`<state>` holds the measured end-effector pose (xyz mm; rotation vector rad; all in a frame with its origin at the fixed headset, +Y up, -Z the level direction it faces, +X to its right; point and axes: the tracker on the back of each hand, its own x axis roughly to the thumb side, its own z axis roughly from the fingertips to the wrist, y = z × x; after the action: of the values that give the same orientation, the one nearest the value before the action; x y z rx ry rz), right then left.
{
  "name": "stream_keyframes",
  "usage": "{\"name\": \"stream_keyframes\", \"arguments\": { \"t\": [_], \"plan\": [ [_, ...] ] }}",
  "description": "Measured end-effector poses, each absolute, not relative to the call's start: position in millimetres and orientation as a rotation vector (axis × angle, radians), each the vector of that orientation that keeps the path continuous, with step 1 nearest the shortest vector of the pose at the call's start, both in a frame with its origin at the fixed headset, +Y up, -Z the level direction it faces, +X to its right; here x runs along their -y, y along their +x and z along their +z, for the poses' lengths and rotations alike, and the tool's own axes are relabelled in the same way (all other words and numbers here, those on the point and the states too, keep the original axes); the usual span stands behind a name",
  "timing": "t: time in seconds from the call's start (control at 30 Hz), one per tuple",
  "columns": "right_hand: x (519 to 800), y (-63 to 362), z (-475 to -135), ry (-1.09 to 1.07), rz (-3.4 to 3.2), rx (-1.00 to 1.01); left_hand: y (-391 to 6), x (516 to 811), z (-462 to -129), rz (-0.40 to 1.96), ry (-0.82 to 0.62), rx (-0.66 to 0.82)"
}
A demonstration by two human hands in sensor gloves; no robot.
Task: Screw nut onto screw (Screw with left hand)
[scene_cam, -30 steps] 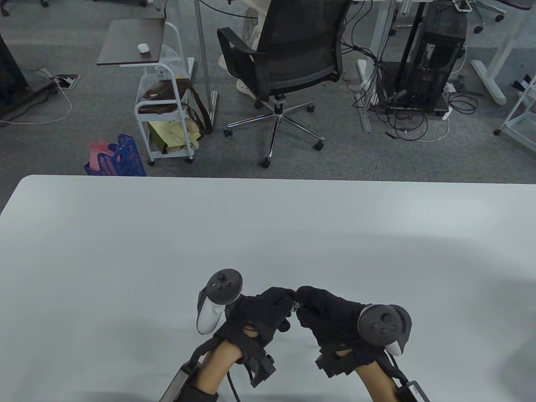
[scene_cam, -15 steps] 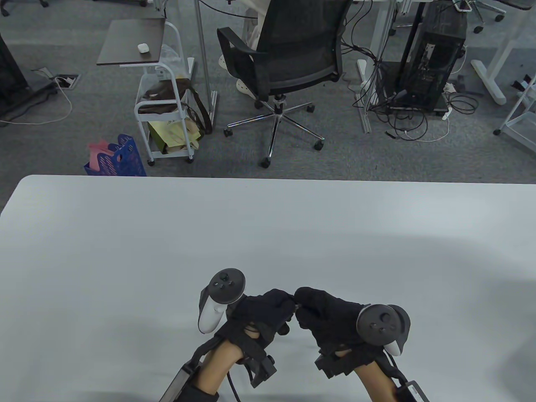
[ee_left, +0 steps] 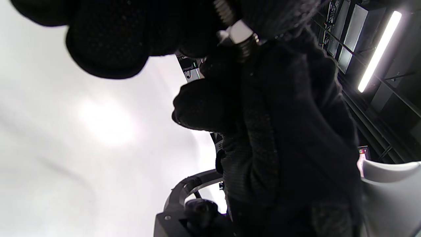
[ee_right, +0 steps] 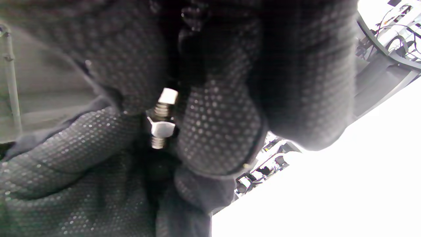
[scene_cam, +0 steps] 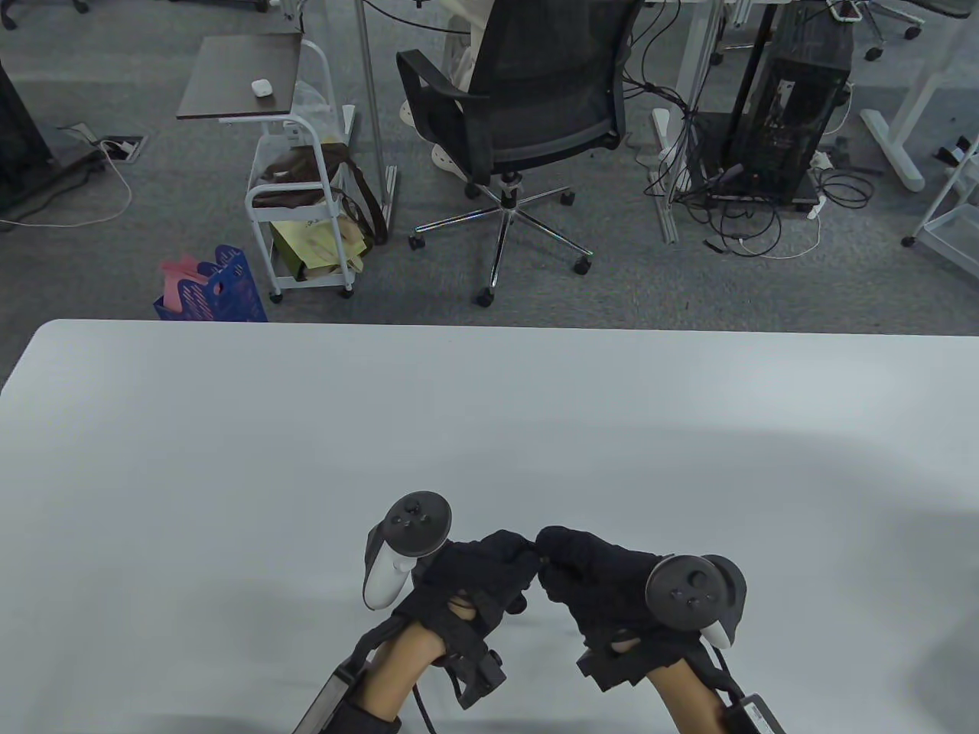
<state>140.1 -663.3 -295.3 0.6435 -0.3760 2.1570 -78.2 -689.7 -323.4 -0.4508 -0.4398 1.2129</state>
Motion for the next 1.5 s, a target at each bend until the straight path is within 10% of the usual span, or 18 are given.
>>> {"name": "stream_keyframes", "arguments": {
  "t": [1.5],
  "plan": [
    [662.6,140.8,-294.9,0.643,2.144,0.390,-80.4,693.3,-325.6,1.282,-0.504,0.442]
  ]
}}
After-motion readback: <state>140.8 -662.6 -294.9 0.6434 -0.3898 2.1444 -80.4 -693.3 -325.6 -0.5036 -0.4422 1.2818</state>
